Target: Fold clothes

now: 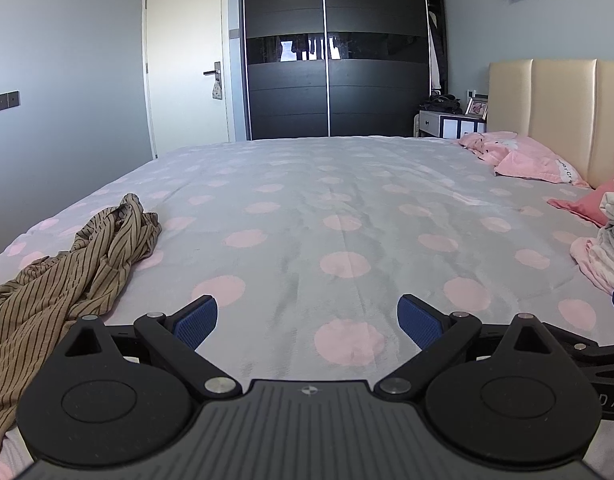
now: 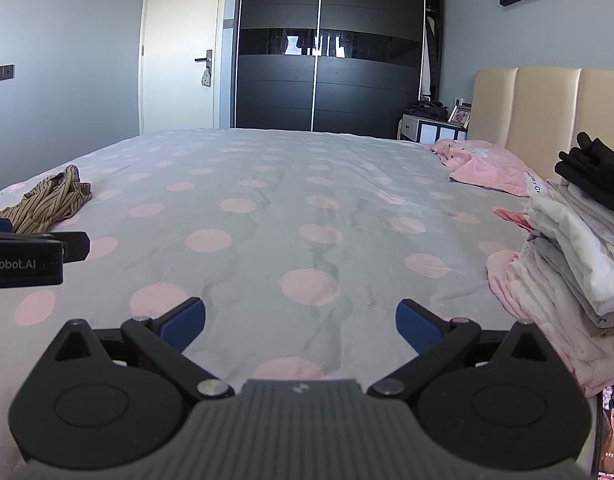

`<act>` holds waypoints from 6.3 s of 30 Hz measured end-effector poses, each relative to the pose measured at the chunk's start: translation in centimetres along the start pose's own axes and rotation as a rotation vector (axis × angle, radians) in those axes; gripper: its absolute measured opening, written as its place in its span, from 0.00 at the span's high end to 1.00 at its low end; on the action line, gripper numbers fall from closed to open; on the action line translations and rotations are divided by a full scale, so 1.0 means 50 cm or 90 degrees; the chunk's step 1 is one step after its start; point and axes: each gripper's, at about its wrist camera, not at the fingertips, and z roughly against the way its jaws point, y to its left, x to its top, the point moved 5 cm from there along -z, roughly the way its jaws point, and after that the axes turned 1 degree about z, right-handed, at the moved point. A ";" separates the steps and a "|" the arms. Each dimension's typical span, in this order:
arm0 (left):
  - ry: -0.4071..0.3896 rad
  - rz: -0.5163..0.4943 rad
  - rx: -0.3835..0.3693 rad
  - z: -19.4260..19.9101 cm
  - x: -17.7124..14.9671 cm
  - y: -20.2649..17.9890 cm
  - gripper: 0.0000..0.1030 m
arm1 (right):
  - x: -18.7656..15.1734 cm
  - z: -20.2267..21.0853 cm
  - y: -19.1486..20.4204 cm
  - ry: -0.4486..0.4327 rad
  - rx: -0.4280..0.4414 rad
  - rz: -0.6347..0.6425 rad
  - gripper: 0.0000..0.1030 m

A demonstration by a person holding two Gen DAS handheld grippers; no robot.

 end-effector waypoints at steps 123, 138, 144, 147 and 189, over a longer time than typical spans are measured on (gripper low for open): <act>0.085 0.076 0.041 -0.163 0.054 0.450 1.00 | -0.028 -0.108 0.068 0.131 0.125 0.086 0.01; 0.090 -0.020 0.082 -0.117 0.051 0.361 0.53 | -0.012 -0.060 0.062 0.096 0.124 0.085 0.01; 0.150 -0.052 0.186 -0.184 -0.019 0.427 0.43 | -0.015 -0.066 0.063 0.103 0.123 0.087 0.01; 0.188 -0.070 0.216 -0.225 -0.054 0.443 0.43 | -0.018 -0.076 0.068 0.111 0.127 0.094 0.01; 0.096 0.158 0.003 -0.161 0.041 0.472 0.99 | -0.045 -0.112 0.088 0.155 0.123 0.120 0.01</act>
